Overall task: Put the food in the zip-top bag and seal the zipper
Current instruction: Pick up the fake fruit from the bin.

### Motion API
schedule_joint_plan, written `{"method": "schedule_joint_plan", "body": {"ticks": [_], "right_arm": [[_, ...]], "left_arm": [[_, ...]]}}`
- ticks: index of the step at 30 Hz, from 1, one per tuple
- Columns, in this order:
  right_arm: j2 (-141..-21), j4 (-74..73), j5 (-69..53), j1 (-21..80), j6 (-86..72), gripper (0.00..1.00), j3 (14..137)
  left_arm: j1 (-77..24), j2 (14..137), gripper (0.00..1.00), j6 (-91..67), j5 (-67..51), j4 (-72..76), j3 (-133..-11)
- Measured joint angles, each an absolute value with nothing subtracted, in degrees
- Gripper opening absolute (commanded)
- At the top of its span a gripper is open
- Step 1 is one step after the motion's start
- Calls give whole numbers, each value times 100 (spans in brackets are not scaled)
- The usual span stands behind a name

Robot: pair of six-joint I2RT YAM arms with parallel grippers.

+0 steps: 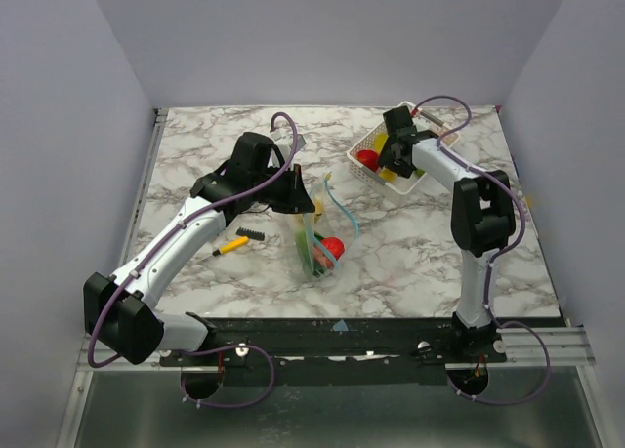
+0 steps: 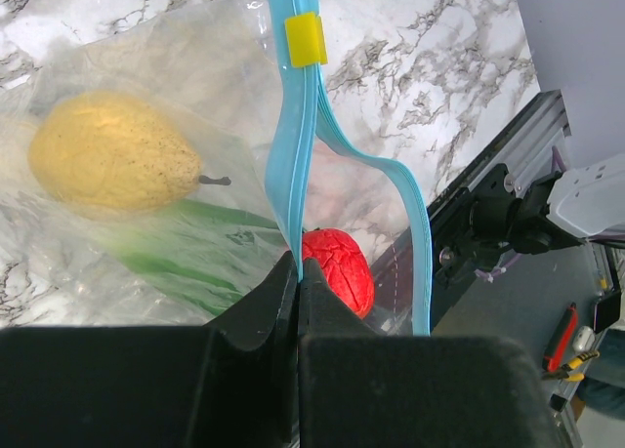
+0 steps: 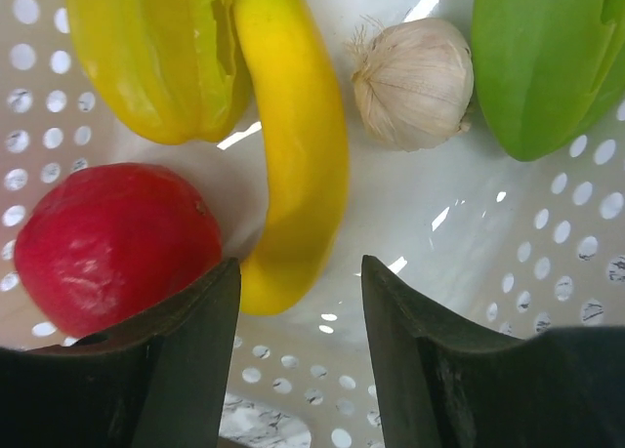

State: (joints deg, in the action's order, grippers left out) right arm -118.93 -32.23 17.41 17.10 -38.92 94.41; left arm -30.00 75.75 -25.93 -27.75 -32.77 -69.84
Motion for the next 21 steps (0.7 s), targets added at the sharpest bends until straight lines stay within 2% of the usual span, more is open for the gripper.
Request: {"method": "schedule_joint_plan", "body": {"ticks": [6,9,13,21], "right_arm": [[-12191,-3089,1841,1710,-3927,53,9441],[-12298,-3022,1900,1710,-3966,48,9441],[-12401,-2947,1968,1710,-3994,33,9441],[-12289,-2995,2147,1686,-3861,11,9441]], "left_arm": [[-3000,7572,0,-2593,-2775,-3277,-6984],[-3000,7572,0,-2593,-2775,-3277,-6984],[-3000,7572,0,-2593,-2775,-3277,-6984],[-3000,7572,0,-2596,-2775,-3277,-6984]]}}
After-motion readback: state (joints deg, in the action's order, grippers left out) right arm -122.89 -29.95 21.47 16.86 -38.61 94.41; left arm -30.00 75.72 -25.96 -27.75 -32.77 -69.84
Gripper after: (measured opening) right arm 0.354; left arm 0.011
